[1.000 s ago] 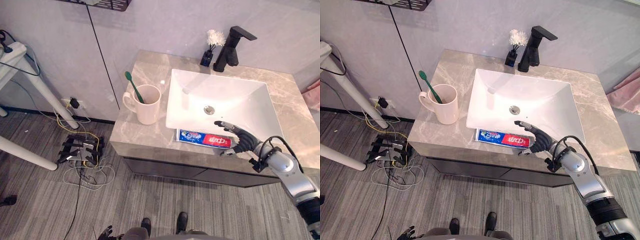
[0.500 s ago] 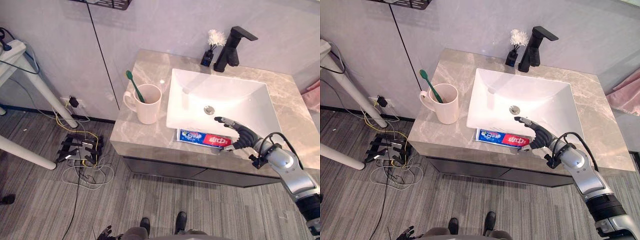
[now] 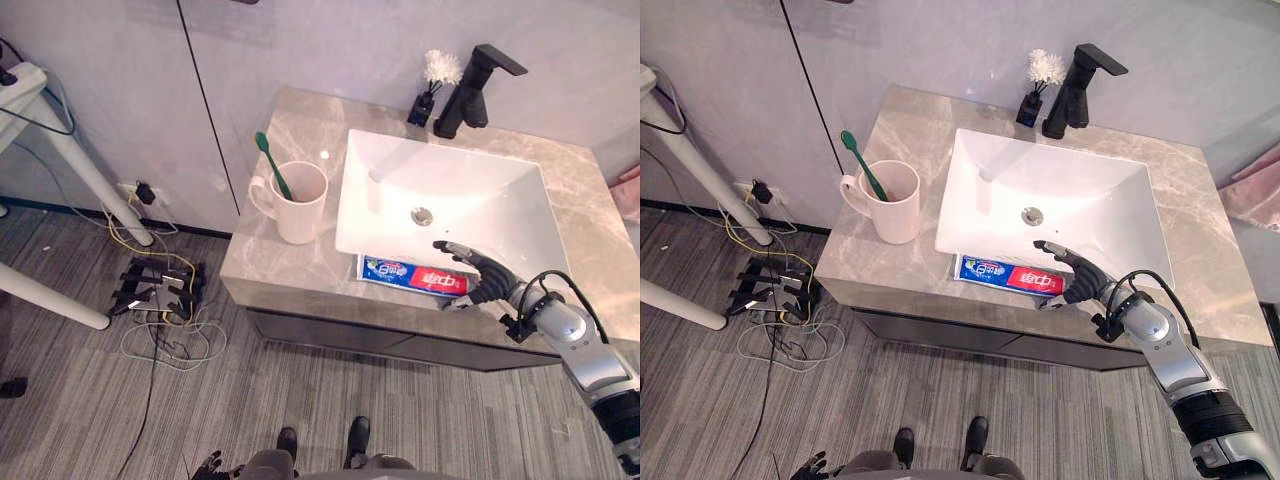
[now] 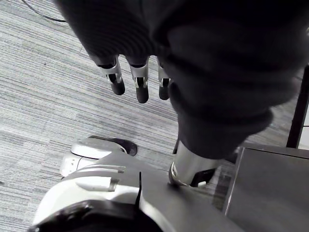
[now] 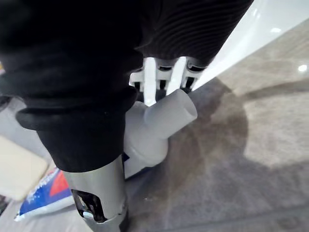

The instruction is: Organize washtable

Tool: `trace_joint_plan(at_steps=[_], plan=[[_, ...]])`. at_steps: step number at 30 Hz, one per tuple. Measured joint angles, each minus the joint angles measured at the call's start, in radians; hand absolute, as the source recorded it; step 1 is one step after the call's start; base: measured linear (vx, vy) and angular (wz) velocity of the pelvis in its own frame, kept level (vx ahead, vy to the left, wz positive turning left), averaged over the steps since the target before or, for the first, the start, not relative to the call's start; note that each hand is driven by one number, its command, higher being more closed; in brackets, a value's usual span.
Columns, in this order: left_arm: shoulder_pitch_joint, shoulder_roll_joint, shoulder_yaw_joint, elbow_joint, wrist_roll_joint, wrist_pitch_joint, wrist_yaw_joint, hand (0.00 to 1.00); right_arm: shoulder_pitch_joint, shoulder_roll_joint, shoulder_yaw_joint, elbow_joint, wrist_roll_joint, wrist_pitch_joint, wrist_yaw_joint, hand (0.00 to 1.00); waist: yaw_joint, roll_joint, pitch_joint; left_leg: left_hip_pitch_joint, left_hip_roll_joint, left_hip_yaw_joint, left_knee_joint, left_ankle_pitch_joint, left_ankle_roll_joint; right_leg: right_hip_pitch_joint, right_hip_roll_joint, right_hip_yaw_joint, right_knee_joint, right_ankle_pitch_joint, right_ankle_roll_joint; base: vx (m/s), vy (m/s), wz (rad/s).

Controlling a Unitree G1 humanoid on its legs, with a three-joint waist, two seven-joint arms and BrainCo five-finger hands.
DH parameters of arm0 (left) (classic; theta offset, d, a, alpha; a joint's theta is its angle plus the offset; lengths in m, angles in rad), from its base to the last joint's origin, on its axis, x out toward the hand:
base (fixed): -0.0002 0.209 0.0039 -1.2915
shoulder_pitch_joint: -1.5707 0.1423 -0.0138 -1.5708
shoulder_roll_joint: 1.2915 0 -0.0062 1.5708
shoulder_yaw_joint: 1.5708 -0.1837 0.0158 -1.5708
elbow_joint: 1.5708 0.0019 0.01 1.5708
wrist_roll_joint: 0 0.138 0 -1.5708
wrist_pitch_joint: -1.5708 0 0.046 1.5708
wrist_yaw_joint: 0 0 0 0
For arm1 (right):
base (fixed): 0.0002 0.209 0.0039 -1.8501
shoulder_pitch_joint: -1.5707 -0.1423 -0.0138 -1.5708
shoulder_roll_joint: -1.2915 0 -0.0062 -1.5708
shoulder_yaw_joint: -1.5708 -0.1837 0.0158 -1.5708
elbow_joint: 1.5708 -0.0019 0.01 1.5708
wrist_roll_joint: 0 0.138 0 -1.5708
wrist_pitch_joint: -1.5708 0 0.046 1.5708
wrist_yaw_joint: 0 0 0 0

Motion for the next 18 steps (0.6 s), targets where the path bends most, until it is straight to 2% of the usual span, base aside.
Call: trace_joint_plan(at_steps=[7, 11, 18], plan=[[-0.002, 0.002, -0.002, 0.000, -0.002, 0.000, 0.000, 0.00, -0.006, -0.001, -0.002, -0.001, -0.028, -0.018, -0.007, 1.00, 0.001, -0.002, 0.010, -0.001, 0.006, 0.002, 0.000, 0.000, 0.000, -0.003, 0.000, 0.003, 0.001, 0.000, 0.000, 0.00, 0.000, 0.00], [-0.003, 0.003, -0.004, -0.023, -0.002, 0.001, -0.001, 0.00, -0.034, -0.012, -0.008, 0.006, -0.039, -0.014, -0.024, 1.00, 0.022, -0.006, 0.027, -0.002, 0.008, 0.002, 0.000, 0.000, 0.000, -0.004, 0.001, 0.002, 0.000, 0.000, 0.000, 0.00, 0.000, 0.00], [-0.003, 0.005, -0.011, -0.024, -0.001, 0.001, -0.001, 0.00, -0.051, -0.013, -0.002, 0.008, -0.046, -0.016, -0.032, 1.00, 0.024, -0.006, 0.027, 0.006, 0.008, -0.016, 0.001, -0.001, 0.000, 0.010, 0.000, -0.005, 0.000, 0.000, 0.000, 0.00, 0.002, 0.05]])
